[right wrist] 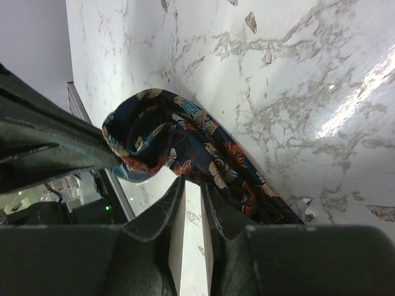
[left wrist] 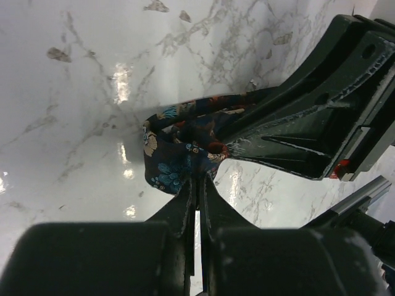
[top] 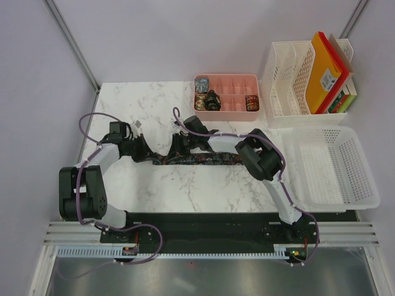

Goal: Roll the ties
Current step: Roll the tie at the center of the board.

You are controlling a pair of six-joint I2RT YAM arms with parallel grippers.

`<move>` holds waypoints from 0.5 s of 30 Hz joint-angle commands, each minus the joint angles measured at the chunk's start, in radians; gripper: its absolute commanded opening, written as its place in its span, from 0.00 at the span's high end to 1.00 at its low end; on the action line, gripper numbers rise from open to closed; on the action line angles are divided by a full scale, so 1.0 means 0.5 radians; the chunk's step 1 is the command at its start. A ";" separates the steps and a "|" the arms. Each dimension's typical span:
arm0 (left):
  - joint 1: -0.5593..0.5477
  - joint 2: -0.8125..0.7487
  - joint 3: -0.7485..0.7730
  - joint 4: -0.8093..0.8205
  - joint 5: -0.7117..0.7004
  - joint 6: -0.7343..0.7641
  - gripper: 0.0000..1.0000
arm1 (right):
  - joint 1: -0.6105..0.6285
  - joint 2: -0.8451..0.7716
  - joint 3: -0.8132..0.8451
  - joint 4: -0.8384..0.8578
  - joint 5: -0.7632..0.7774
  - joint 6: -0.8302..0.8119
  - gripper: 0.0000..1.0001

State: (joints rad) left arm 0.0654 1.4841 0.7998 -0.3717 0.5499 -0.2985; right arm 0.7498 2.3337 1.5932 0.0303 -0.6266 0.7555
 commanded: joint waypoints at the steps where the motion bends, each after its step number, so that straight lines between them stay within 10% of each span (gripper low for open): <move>1: -0.106 0.020 0.106 -0.033 0.014 -0.087 0.98 | -0.009 0.076 -0.020 -0.131 0.158 -0.063 0.76; 15: -0.297 0.333 0.119 0.173 -0.035 -0.271 0.98 | -0.012 0.067 -0.017 -0.131 0.146 -0.051 0.76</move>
State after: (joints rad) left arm -0.0582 1.5982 0.8421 -0.3332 0.5541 -0.3824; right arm 0.7486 2.3341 1.5932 0.0227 -0.6235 0.7555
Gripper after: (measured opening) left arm 0.033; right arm 0.232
